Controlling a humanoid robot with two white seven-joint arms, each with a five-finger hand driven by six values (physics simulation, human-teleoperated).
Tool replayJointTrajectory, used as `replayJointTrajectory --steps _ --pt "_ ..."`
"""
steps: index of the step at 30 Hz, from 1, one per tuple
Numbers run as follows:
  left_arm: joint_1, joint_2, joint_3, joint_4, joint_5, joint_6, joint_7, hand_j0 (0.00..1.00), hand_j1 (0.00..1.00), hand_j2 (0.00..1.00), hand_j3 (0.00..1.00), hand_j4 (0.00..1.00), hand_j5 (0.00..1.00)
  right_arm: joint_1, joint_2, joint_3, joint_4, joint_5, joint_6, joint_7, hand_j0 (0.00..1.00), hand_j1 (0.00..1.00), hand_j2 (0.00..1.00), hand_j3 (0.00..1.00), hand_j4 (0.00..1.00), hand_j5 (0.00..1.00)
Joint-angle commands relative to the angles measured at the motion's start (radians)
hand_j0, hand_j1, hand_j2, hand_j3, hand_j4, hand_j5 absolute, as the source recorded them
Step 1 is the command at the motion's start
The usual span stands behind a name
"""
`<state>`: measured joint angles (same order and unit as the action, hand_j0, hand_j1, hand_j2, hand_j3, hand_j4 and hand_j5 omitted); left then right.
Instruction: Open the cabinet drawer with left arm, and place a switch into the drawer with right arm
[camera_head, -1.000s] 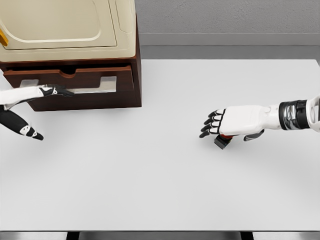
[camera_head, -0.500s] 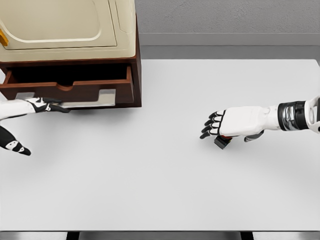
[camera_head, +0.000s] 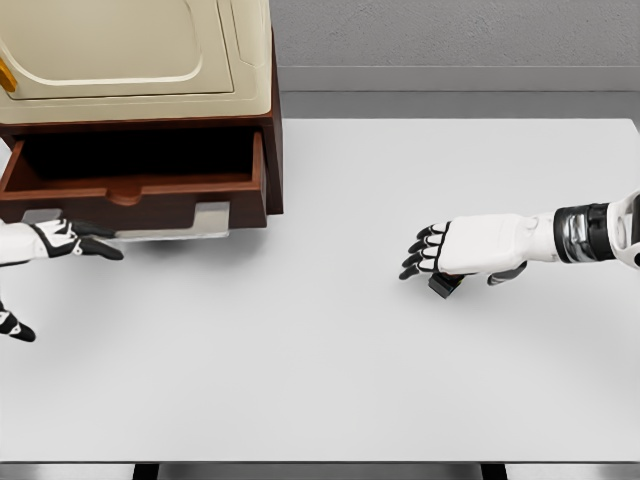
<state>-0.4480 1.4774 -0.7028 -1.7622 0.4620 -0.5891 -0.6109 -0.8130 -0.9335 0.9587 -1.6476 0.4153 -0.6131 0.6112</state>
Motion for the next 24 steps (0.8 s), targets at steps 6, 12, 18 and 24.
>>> replayJointTrajectory --steps 6,12,18,24 --pt "-0.001 0.018 0.003 0.000 0.060 -0.012 0.000 1.00 1.00 1.00 1.00 1.00 1.00 0.000 0.009 0.000 0.006 -0.004 0.002 0.000 1.00 1.00 1.00 1.00 1.00 1.00" --pt "-0.009 0.021 0.020 0.000 0.096 -0.009 0.000 1.00 1.00 1.00 1.00 1.00 1.00 0.000 0.009 0.006 0.008 -0.004 0.002 0.000 1.00 1.00 1.00 1.00 1.00 1.00" --pt "-0.012 0.027 0.037 0.000 0.179 -0.022 0.000 1.00 1.00 1.00 1.00 1.00 1.00 -0.002 0.009 0.005 0.020 -0.004 0.002 0.000 1.00 1.00 1.00 1.00 1.00 1.00" --pt "-0.012 0.031 0.032 0.000 0.198 -0.022 0.000 1.00 1.00 1.00 1.00 1.00 1.00 -0.005 0.009 0.005 0.029 -0.004 0.002 0.000 0.97 0.97 0.97 0.97 0.97 0.97"
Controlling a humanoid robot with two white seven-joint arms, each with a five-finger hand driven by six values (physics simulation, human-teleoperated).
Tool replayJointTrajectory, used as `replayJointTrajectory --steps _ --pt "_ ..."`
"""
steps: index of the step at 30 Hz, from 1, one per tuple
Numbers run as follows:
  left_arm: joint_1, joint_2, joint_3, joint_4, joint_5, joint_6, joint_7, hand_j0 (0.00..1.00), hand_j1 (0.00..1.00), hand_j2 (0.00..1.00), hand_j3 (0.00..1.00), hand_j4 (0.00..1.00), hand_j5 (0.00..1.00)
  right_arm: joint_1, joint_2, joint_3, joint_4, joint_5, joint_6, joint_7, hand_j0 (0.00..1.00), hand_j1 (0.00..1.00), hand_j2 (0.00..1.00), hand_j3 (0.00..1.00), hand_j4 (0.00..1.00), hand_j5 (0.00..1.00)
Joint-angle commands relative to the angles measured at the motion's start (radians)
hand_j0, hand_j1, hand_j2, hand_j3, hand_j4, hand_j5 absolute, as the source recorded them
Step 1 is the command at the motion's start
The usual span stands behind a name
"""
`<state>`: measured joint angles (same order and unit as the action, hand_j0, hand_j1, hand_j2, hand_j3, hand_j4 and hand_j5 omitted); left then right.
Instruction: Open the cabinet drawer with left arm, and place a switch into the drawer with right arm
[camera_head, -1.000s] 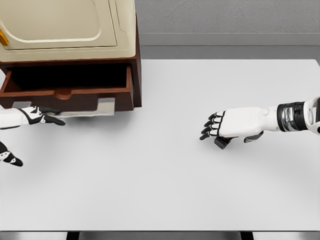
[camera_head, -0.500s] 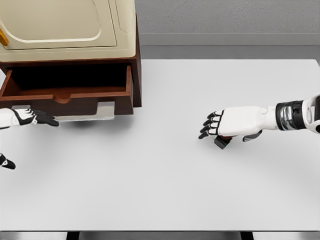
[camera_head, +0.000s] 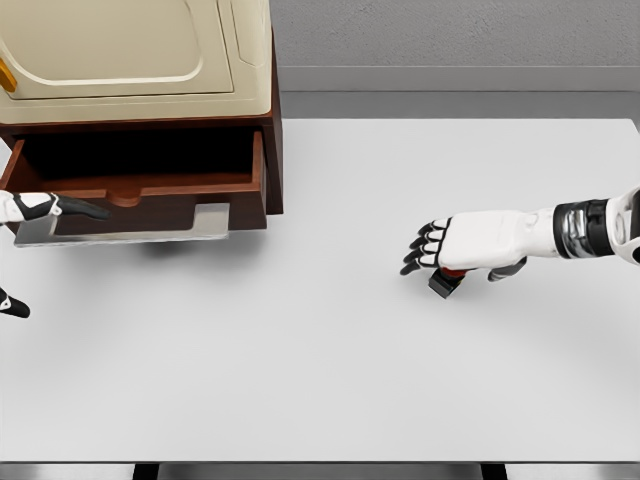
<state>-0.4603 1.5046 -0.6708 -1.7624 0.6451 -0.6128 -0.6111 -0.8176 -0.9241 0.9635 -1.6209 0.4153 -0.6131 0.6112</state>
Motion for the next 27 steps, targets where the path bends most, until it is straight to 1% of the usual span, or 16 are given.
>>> replayJointTrajectory --steps 1,5,6,8,9,10,13,14,15,17,18,20,22,23,24,27 --pt "0.000 0.003 0.000 0.000 0.014 0.002 0.000 1.00 1.00 1.00 1.00 1.00 1.00 0.000 -0.001 0.000 0.003 -0.004 0.002 0.000 0.92 0.92 0.92 0.92 0.92 0.92" --pt "0.002 0.013 -0.004 0.011 0.018 0.002 0.000 1.00 1.00 1.00 1.00 1.00 1.00 0.000 0.001 0.000 0.004 -0.004 0.002 0.000 0.84 0.84 0.84 0.84 0.84 0.84" --pt "0.003 0.009 -0.003 0.027 0.019 0.002 0.000 1.00 1.00 1.00 1.00 1.00 1.00 0.000 0.001 0.000 0.004 -0.004 0.002 0.000 0.83 0.83 0.83 0.83 0.83 0.83" --pt "0.005 0.005 0.000 0.099 0.021 0.002 0.000 1.00 1.00 1.00 1.00 1.00 1.00 0.000 0.001 0.000 0.004 -0.006 0.002 0.000 0.82 0.82 0.82 0.82 0.82 0.82" --pt "0.005 -0.003 -0.001 0.167 0.042 0.002 0.000 1.00 1.00 1.00 1.00 1.00 1.00 0.000 0.001 0.000 0.007 -0.004 0.002 0.000 0.82 0.82 0.82 0.82 0.82 0.82" --pt "0.005 -0.006 -0.004 0.187 0.048 0.002 0.000 1.00 1.00 1.00 1.00 1.00 1.00 0.000 0.001 0.000 0.013 -0.006 0.002 0.000 0.82 0.82 0.82 0.82 0.82 0.82" --pt "0.005 -0.004 -0.004 0.190 0.047 0.002 0.000 1.00 1.00 1.00 1.00 1.00 1.00 0.000 0.001 0.000 0.018 -0.006 0.002 0.000 0.81 0.81 0.81 0.81 0.81 0.81" --pt "0.005 -0.006 -0.006 0.221 0.047 0.002 0.000 1.00 1.00 1.00 1.00 1.00 1.00 0.000 0.001 0.000 0.018 -0.004 0.002 0.000 0.81 0.81 0.81 0.81 0.81 0.81" --pt "0.005 -0.006 -0.006 0.232 0.047 0.002 0.000 1.00 1.00 1.00 1.00 1.00 1.00 0.000 0.001 0.000 0.018 -0.004 0.002 0.000 0.81 0.81 0.81 0.81 0.81 0.81" --pt "0.005 -0.010 -0.004 0.241 0.044 0.002 0.000 1.00 1.00 1.00 1.00 1.00 1.00 0.000 0.001 0.000 0.018 -0.004 0.002 0.000 0.76 0.76 0.76 0.76 0.76 0.76" --pt "0.005 -0.012 -0.003 0.255 0.045 0.002 0.000 1.00 1.00 1.00 1.00 1.00 1.00 0.000 0.001 0.000 0.018 -0.004 0.002 0.000 0.76 0.76 0.76 0.76 0.76 0.76" --pt "0.005 -0.017 -0.003 0.256 0.047 0.002 0.000 1.00 1.00 1.00 1.00 1.00 1.00 0.000 0.001 0.000 0.018 -0.004 0.002 0.000 0.71 0.71 0.71 0.71 0.71 0.71" --pt "0.005 -0.018 0.020 0.265 0.012 0.002 0.000 1.00 1.00 1.00 1.00 1.00 1.00 0.000 0.001 0.000 0.018 -0.006 0.002 0.000 0.69 0.69 0.69 0.69 0.69 0.69" --pt "0.005 -0.024 0.046 0.271 -0.041 0.002 0.000 1.00 1.00 1.00 1.00 1.00 1.00 0.000 0.001 0.001 0.016 -0.004 0.002 0.000 0.68 0.68 0.68 0.68 0.68 0.68" --pt "0.005 -0.026 0.053 0.273 -0.053 0.002 0.000 1.00 1.00 1.00 1.00 1.00 1.00 0.000 0.001 0.001 0.018 -0.006 0.002 0.000 0.68 0.68 0.68 0.68 0.68 0.68" --pt "0.005 -0.032 0.054 0.278 -0.053 0.002 0.000 1.00 1.00 1.00 1.00 1.00 1.00 0.000 0.001 0.001 0.018 -0.006 0.002 0.000 0.67 0.67 0.67 0.67 0.67 0.67"
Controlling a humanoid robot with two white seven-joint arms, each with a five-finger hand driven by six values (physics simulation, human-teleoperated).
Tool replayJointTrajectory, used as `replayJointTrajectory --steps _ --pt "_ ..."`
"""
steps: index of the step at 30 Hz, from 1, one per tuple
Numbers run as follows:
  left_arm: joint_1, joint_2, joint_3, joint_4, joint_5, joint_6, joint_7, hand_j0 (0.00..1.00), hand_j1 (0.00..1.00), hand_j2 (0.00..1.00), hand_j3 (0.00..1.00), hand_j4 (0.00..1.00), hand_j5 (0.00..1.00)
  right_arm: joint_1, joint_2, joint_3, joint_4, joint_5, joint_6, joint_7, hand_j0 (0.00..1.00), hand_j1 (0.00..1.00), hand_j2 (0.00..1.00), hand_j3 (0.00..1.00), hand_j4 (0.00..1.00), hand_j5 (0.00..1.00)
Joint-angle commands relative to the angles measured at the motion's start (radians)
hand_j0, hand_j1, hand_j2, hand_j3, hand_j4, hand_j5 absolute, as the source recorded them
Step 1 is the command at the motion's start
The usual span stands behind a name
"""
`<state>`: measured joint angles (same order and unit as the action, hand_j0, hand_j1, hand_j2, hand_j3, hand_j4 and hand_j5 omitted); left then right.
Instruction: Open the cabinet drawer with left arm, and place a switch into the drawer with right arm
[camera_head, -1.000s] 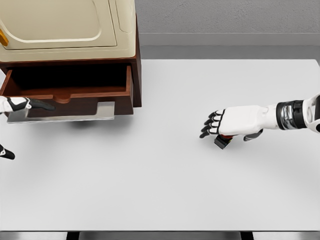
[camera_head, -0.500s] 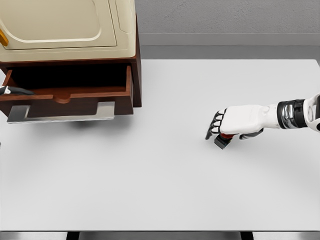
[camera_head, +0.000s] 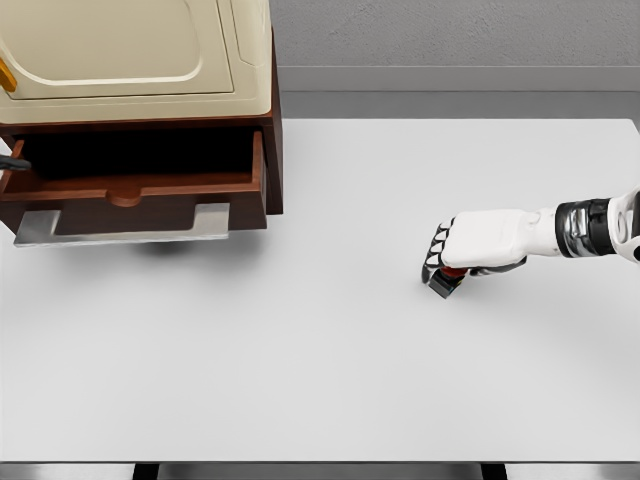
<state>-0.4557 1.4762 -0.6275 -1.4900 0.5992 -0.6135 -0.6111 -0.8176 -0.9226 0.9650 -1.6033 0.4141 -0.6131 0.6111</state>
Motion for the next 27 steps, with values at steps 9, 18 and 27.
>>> replayJointTrajectory --steps 9,18,27 --pt "0.000 -0.005 0.009 0.013 -0.003 0.003 0.000 1.00 1.00 1.00 1.00 1.00 1.00 0.000 -0.002 -0.002 0.000 -0.006 0.002 0.000 0.56 0.56 0.56 0.56 0.56 0.56" --pt "0.000 -0.013 0.008 0.022 0.010 0.003 0.000 1.00 1.00 1.00 1.00 1.00 1.00 0.002 -0.001 -0.006 0.002 -0.015 0.002 0.000 0.41 0.41 0.41 0.41 0.41 0.41" --pt "0.000 -0.013 0.009 0.045 0.010 0.003 0.000 1.00 1.00 1.00 1.00 1.00 1.00 0.008 0.028 -0.051 0.036 -0.020 0.002 0.000 0.36 0.36 0.36 0.36 0.36 0.36"
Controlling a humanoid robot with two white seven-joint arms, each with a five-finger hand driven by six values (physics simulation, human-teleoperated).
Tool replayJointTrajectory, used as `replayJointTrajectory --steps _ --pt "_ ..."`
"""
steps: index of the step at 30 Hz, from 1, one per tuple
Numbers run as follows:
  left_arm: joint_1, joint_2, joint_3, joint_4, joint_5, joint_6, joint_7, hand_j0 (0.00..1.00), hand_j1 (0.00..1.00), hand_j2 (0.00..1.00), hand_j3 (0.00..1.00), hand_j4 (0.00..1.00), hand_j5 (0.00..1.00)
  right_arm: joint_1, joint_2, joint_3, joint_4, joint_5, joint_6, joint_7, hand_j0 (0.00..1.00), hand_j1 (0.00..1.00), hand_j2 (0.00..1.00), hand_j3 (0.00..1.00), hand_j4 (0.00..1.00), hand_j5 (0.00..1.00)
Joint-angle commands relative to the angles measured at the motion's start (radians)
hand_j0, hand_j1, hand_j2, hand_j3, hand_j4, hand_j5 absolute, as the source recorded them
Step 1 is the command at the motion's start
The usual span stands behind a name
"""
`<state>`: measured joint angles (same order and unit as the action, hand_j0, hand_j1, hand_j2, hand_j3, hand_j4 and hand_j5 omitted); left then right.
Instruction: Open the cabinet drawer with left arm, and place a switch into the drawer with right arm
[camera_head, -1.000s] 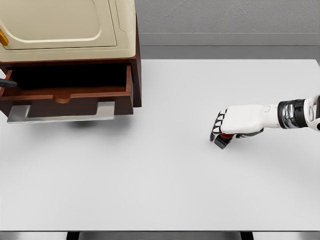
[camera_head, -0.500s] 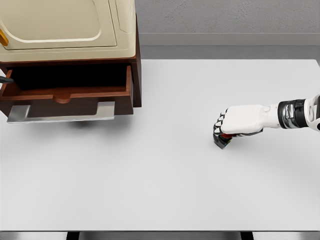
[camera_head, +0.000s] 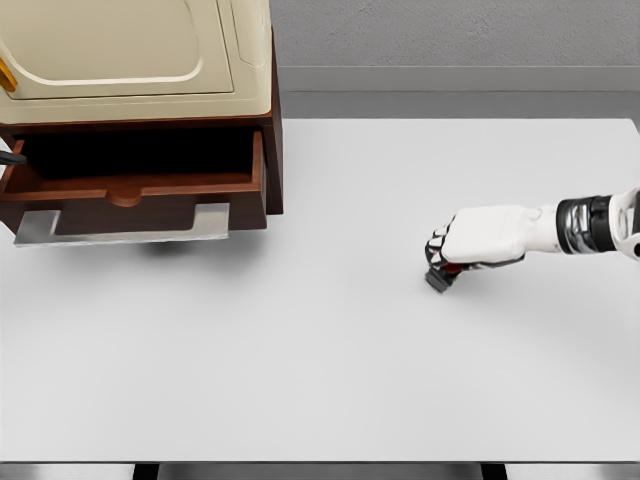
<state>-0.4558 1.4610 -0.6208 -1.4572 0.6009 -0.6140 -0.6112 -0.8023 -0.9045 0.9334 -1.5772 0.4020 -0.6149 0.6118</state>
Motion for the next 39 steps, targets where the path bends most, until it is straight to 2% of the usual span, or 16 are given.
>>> replayJointTrajectory --steps 1,3,8,12,16,21,23,33,39 --pt "0.000 -0.002 0.003 0.020 0.008 0.003 0.000 1.00 1.00 1.00 1.00 1.00 1.00 0.003 0.027 -0.059 0.020 -0.008 0.004 -0.001 0.37 0.37 0.37 0.37 0.37 0.37" --pt "0.000 -0.005 0.004 0.020 0.010 0.003 0.000 1.00 1.00 1.00 1.00 1.00 1.00 0.009 0.052 -0.068 0.049 -0.008 0.004 -0.001 0.38 0.38 0.38 0.38 0.38 0.38" --pt "0.000 -0.005 0.003 0.020 0.010 0.003 0.000 1.00 1.00 1.00 1.00 1.00 1.00 0.009 0.085 -0.099 0.052 -0.008 0.004 -0.001 0.39 0.39 0.39 0.39 0.39 0.39" --pt "0.000 -0.005 0.004 0.020 0.010 0.003 0.000 1.00 1.00 1.00 1.00 1.00 1.00 0.006 0.137 -0.145 0.078 -0.009 0.004 -0.001 0.42 0.42 0.42 0.42 0.42 0.42" --pt "0.000 -0.005 0.003 0.020 0.010 0.003 0.000 1.00 1.00 1.00 1.00 1.00 1.00 -0.005 0.210 -0.183 0.097 -0.009 0.004 -0.001 0.44 0.44 0.44 0.44 0.44 0.44" --pt "0.000 -0.004 0.003 0.017 0.010 0.003 0.000 1.00 1.00 1.00 1.00 1.00 1.00 -0.063 0.318 -0.180 0.101 -0.009 0.004 -0.001 0.46 0.46 0.46 0.46 0.46 0.46" --pt "0.000 -0.005 0.003 0.017 0.010 0.003 0.000 1.00 1.00 1.00 1.00 1.00 1.00 -0.086 0.349 -0.180 0.124 -0.009 0.004 -0.001 0.46 0.46 0.46 0.46 0.46 0.46" --pt "0.000 -0.005 0.004 0.015 0.010 0.003 0.000 1.00 1.00 1.00 1.00 1.00 1.00 -0.178 0.418 -0.171 0.124 -0.009 0.004 -0.001 0.47 0.47 0.47 0.47 0.47 0.47" --pt "0.000 -0.005 0.003 0.014 0.008 0.003 0.000 1.00 1.00 1.00 1.00 1.00 1.00 -0.235 0.420 -0.169 0.124 -0.037 0.004 -0.001 0.47 0.47 0.47 0.47 0.47 0.47"
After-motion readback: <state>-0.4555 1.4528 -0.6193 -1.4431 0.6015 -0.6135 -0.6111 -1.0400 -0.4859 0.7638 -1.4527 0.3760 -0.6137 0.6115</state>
